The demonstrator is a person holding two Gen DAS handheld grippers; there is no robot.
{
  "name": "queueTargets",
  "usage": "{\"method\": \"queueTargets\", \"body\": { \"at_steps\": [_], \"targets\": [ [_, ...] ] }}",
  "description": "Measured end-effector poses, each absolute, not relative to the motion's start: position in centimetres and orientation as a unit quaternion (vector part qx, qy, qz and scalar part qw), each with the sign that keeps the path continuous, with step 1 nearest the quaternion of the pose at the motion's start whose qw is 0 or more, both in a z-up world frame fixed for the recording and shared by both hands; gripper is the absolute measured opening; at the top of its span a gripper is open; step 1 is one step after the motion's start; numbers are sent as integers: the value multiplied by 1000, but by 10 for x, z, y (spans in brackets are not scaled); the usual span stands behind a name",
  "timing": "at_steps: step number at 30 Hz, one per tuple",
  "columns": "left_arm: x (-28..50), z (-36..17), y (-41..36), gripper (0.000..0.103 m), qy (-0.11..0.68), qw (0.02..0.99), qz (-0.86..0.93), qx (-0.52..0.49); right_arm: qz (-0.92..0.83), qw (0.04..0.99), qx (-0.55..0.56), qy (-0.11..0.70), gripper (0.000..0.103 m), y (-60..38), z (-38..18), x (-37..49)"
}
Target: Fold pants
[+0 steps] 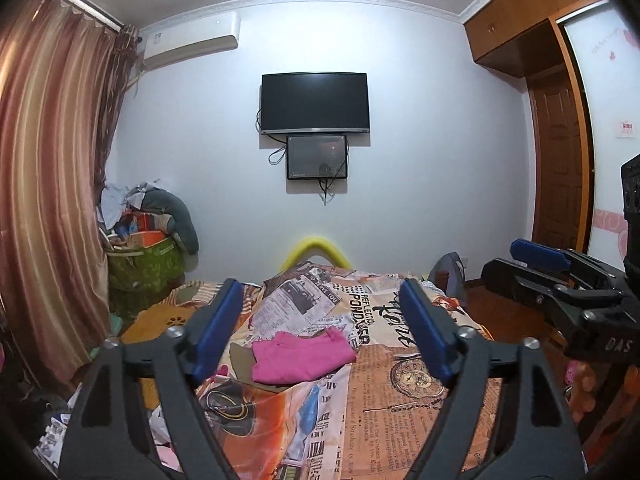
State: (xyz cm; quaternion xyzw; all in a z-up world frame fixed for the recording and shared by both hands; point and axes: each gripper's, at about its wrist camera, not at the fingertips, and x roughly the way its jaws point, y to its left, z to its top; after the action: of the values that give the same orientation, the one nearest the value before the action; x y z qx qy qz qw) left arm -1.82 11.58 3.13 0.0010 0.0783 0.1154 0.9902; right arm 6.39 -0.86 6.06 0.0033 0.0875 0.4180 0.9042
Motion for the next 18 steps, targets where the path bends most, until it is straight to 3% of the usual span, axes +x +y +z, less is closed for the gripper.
{"method": "queueTargets", "body": {
  "at_steps": [4, 18],
  "targets": [
    [-24, 28, 113, 96, 72, 991, 109, -3, 400, 914, 2, 72, 103, -11, 63, 58],
    [-30, 25, 108, 102, 66, 991, 112, -2, 391, 917, 12, 83, 103, -22, 56, 54]
  ]
}}
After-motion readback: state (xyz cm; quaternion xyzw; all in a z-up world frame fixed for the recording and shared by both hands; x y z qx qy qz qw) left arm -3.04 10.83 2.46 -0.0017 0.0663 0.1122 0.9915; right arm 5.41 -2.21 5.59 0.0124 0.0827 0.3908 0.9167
